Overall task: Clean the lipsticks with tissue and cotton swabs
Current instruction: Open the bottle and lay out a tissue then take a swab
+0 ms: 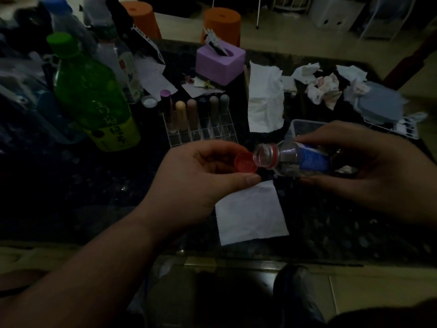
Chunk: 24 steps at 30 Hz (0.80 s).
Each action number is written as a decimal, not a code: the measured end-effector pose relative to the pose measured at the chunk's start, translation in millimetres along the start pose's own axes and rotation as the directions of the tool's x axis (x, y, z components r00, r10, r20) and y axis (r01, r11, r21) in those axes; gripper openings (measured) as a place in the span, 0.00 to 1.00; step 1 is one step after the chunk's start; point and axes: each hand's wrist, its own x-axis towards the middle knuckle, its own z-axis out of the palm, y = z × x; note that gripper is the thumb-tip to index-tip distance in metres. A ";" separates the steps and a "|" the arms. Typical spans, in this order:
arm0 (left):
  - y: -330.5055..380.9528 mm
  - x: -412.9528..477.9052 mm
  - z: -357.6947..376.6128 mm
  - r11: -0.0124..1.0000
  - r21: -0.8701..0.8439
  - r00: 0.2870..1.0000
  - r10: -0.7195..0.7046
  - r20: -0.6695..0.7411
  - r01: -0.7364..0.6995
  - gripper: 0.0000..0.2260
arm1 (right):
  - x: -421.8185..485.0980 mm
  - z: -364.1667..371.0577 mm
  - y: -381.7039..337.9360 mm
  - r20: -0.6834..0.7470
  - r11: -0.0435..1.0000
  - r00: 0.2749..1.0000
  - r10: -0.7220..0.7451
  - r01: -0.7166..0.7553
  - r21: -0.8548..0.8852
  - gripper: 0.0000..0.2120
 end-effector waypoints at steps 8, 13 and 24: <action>-3.0 1.4 1.0 1.000 0.029 1.000 -0.007 -0.006 0.007 0.16 | -1.0 -7.9 -4.3 0.035 0.998 0.999 0.001 0.002 -0.068 0.29; -3.9 1.1 1.6 0.997 0.075 1.000 -0.012 -0.005 0.012 0.16 | -1.3 -9.0 -7.9 0.040 0.993 0.999 0.003 0.002 -0.116 0.29; -8.1 1.7 4.4 0.996 0.082 1.000 -0.028 -0.009 0.029 0.15 | -2.2 -13.7 -18.0 0.057 0.989 0.998 0.024 -0.016 -0.144 0.28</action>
